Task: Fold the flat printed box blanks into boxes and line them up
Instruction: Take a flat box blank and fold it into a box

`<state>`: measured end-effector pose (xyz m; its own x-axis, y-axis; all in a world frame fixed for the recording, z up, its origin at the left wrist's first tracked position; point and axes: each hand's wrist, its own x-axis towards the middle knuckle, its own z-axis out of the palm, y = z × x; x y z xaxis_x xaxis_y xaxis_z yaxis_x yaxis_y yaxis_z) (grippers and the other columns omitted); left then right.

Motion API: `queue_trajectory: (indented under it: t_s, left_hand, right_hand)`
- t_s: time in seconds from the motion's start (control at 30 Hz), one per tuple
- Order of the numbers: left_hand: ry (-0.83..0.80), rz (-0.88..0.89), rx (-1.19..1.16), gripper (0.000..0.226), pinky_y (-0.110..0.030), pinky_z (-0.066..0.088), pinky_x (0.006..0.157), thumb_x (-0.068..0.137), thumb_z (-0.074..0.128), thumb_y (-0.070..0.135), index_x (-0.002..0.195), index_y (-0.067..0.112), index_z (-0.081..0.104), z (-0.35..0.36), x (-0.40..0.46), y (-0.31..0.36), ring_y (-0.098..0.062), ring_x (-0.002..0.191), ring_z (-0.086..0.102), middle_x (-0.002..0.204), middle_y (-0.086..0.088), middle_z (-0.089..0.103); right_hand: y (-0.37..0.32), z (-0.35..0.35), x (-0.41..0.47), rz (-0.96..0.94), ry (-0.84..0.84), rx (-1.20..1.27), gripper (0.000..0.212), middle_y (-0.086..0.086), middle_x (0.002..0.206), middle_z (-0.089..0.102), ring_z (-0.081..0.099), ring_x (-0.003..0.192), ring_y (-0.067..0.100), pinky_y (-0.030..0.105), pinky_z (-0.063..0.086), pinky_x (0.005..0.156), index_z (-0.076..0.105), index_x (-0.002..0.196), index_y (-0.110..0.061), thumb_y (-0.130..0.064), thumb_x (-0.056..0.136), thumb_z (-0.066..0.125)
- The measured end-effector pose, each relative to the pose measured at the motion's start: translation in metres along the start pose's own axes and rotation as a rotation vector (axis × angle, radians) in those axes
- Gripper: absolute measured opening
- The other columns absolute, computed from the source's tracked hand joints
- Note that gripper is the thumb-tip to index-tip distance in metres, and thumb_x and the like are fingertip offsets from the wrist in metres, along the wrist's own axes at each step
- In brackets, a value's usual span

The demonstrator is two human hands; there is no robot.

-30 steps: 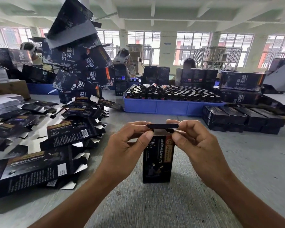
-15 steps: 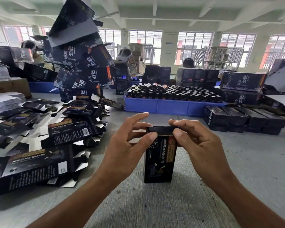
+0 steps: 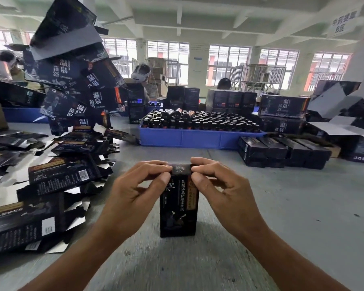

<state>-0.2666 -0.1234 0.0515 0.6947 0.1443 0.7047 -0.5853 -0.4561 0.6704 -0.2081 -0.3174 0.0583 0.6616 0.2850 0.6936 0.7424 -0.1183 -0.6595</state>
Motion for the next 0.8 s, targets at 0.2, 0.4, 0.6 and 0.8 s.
queue_trajectory:
  t_s: [0.2,0.4,0.6,0.8]
  left_hand:
    - [-0.197,-0.137,0.005,0.051,-0.022,0.058,0.078,0.083,0.072,0.037,0.125,0.058,0.053,-0.001,-0.005,-0.010,-0.005,0.109,0.066,0.115,0.022,0.067]
    - [-0.170,-0.279,0.065,0.088,-0.029,0.056,0.085,0.085,0.076,0.036,0.140,0.072,0.018,0.002,-0.005,-0.019,0.002,0.105,0.066,0.109,0.016,0.070]
    - [-0.021,-0.369,0.003,0.075,-0.036,0.057,0.085,0.077,0.080,0.036,0.130,0.065,0.035,0.013,-0.005,-0.032,-0.002,0.093,0.072,0.100,0.016,0.075]
    - [-0.106,-0.476,-0.125,0.056,-0.024,0.058,0.068,0.085,0.076,0.026,0.126,0.052,0.049,0.020,-0.007,-0.042,-0.006,0.089,0.074,0.099,0.014,0.077]
  right_hand:
    - [0.009,0.001,0.000,0.067,-0.050,0.008,0.023,-0.028,0.129,0.062,0.062,0.114,-0.005,0.016,0.055,0.085,0.068,0.116,-0.034,-0.023,0.096,0.067]
    - [0.024,0.008,-0.008,0.086,-0.208,-0.367,0.076,-0.021,0.147,0.044,0.056,0.109,-0.004,0.031,0.054,0.094,0.008,0.144,-0.068,-0.043,0.095,0.061]
    - [0.018,0.027,-0.022,0.010,-0.225,-0.536,0.087,-0.015,0.157,0.026,0.051,0.119,0.007,0.030,0.050,0.097,0.010,0.146,-0.051,-0.077,0.074,0.053]
    - [0.026,0.042,-0.027,0.142,-0.271,-0.659,0.065,-0.004,0.163,0.009,0.053,0.119,0.022,0.037,0.053,0.096,0.024,0.137,-0.043,-0.064,0.083,0.053]
